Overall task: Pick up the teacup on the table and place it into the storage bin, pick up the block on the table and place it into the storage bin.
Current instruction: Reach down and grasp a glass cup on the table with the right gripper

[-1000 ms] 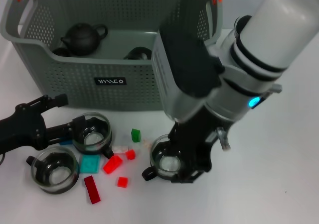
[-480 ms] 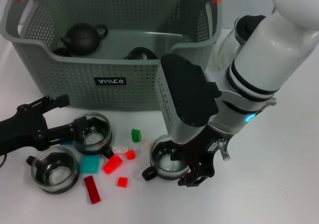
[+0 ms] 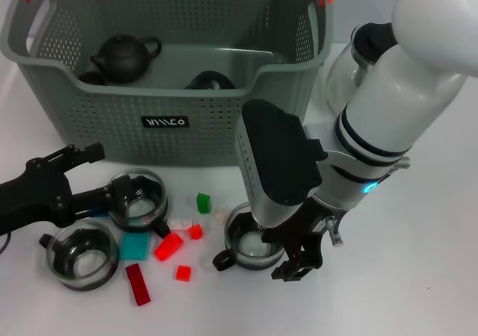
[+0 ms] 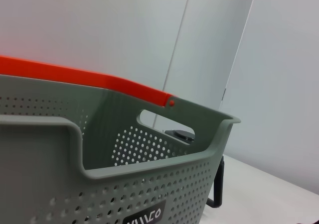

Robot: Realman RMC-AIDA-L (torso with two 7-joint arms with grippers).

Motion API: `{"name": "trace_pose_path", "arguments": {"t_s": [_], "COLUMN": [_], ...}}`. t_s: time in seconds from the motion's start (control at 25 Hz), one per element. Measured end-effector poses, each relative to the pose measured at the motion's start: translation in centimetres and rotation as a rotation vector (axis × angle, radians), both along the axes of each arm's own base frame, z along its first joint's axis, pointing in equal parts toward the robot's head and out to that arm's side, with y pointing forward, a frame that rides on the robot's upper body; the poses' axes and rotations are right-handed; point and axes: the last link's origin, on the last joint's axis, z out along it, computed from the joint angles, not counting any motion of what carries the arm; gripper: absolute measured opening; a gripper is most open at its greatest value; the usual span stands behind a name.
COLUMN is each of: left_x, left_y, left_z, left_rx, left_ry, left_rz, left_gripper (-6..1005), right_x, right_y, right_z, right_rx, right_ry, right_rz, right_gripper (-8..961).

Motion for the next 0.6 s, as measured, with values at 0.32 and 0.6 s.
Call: {"name": "trace_pose_path", "arguments": {"t_s": [0.32, 0.6], "left_x": [-0.2, -0.4], "left_y": [-0.1, -0.3], "left_z": [0.1, 0.1], "left_rx": [0.01, 0.01], "left_ry": [-0.002, -0.002], "left_rz": [0.012, 0.017], "left_gripper": [887, 887], "right_x": [0.6, 0.9], "right_y": [-0.1, -0.1], "right_z": [-1.1, -1.4], "right_rx": [0.02, 0.025], "right_ry": [-0.011, -0.015], "right_rz": [0.036, 0.039], "right_gripper": [560, 560]}}
